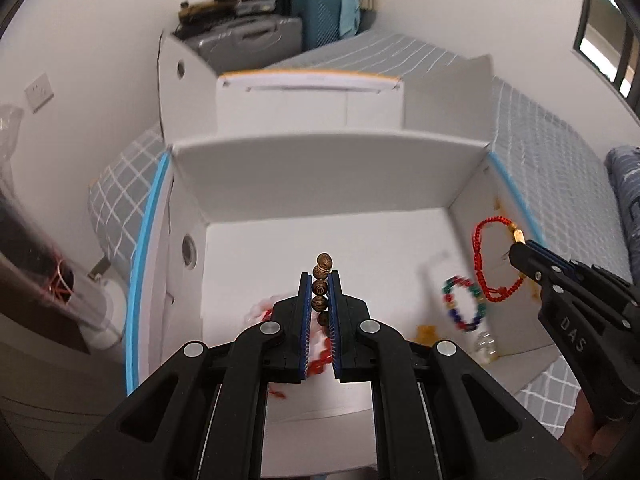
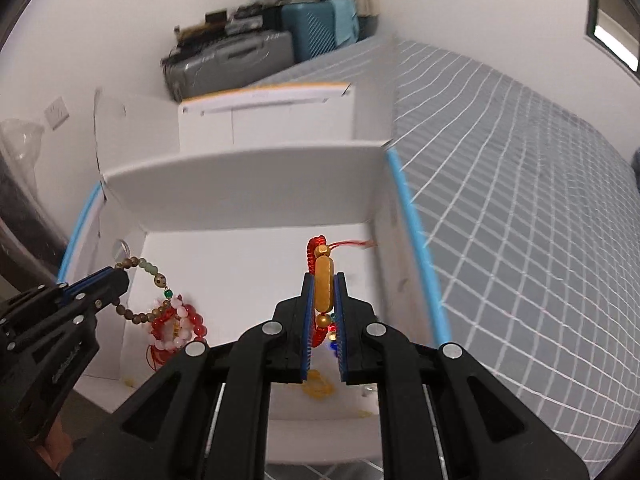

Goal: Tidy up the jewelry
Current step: 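Carry the wooden and red string bracelets with both tools into the white box, then open both tools to release the bracelets inside the box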

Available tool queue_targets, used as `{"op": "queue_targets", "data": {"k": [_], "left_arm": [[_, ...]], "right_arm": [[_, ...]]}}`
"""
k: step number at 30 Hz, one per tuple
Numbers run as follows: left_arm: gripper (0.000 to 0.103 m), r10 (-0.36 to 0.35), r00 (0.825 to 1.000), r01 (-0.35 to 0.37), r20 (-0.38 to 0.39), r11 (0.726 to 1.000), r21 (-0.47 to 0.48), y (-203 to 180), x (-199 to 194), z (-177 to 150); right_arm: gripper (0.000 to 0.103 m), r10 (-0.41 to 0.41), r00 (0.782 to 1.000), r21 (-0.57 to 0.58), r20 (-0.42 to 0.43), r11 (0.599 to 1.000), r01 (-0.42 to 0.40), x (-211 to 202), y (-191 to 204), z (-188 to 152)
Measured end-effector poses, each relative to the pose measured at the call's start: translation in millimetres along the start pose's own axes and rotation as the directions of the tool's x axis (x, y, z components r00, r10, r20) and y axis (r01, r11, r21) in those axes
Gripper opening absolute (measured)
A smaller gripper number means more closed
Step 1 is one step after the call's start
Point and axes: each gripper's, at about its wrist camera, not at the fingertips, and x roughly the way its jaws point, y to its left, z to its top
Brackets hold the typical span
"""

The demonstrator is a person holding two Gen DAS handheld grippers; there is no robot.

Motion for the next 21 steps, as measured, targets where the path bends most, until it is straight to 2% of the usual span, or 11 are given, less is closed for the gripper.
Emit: {"op": "queue_targets", "data": {"k": [5, 8, 16, 17, 18, 19, 21], "left_arm": [[0.008, 0.015, 0.997, -0.016, -0.071, 1.0, -0.01, 7, 25, -5], [0.008, -0.004, 0.994, 0.002, -0.105, 1.0, -0.014, 10, 37, -7], [0.009, 0.017, 0.994, -0.019, -0.108, 1.0, -0.025, 14, 40, -7], [0.01, 0.02, 0.994, -0.023, -0.103, 0.999, -0.024, 15, 38, -7], [0.01, 0.023, 0.995, -0.026, -0.096, 0.999, -0.027, 16, 36, -8], [0.012, 0.023, 0.996, -0.025, -0.085, 0.999, -0.026, 15, 31, -8], [0.022, 0.011, 0.998, -0.012, -0.063, 1.0, -0.02, 13, 19, -10]], "right_arm": [[0.009, 0.001, 0.998, -0.012, -0.06, 1.0, -0.002, 28, 9, -6], [0.009, 0.002, 0.997, -0.007, -0.082, 1.0, -0.002, 36, 8, -9], [0.011, 0.007, 0.994, 0.011, -0.114, 1.0, -0.006, 48, 3, -11], [0.013, 0.007, 0.993, 0.009, -0.115, 1.0, -0.006, 46, 2, -12], [0.023, 0.01, 0.994, 0.009, -0.113, 1.0, -0.009, 45, 1, -12], [0.029, 0.014, 0.994, 0.012, -0.108, 1.0, -0.012, 43, 3, -11], [0.042, 0.023, 0.997, 0.022, -0.074, 1.0, -0.022, 32, 3, -10]]}}
